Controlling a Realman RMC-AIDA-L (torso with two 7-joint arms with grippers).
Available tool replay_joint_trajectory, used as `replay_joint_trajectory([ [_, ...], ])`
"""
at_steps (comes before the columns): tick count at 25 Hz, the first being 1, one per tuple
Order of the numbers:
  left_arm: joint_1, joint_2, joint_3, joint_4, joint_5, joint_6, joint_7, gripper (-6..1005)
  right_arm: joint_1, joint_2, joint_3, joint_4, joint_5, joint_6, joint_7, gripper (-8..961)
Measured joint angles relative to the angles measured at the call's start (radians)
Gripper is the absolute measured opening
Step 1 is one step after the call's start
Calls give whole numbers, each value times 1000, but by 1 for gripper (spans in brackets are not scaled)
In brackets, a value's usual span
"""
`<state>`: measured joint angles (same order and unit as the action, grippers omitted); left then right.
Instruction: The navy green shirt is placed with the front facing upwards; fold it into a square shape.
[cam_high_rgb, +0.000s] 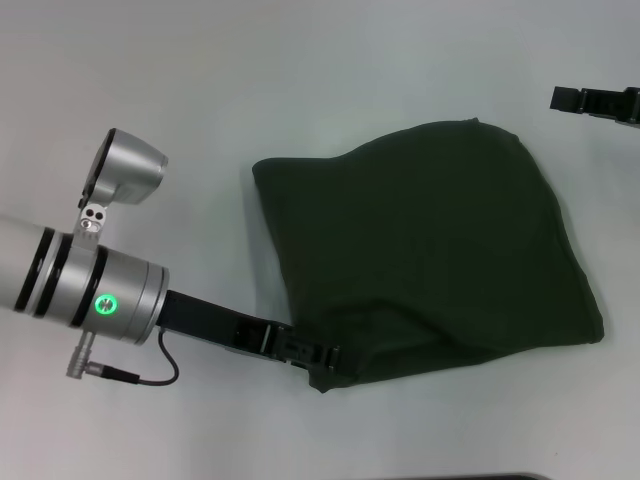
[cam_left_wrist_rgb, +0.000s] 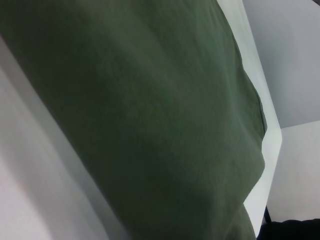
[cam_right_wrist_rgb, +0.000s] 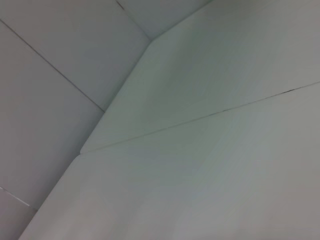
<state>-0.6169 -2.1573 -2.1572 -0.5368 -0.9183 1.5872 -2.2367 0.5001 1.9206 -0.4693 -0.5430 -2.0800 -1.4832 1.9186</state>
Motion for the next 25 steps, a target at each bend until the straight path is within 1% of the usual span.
replay_joint_trajectory([
  [1, -1, 0, 0, 0, 0, 0, -1, 900, 0, 0, 0, 0, 0, 0, 0, 305],
  [25, -14, -4, 3, 1, 1, -1, 0, 886, 2, 0, 0, 0, 0, 2, 3, 306],
])
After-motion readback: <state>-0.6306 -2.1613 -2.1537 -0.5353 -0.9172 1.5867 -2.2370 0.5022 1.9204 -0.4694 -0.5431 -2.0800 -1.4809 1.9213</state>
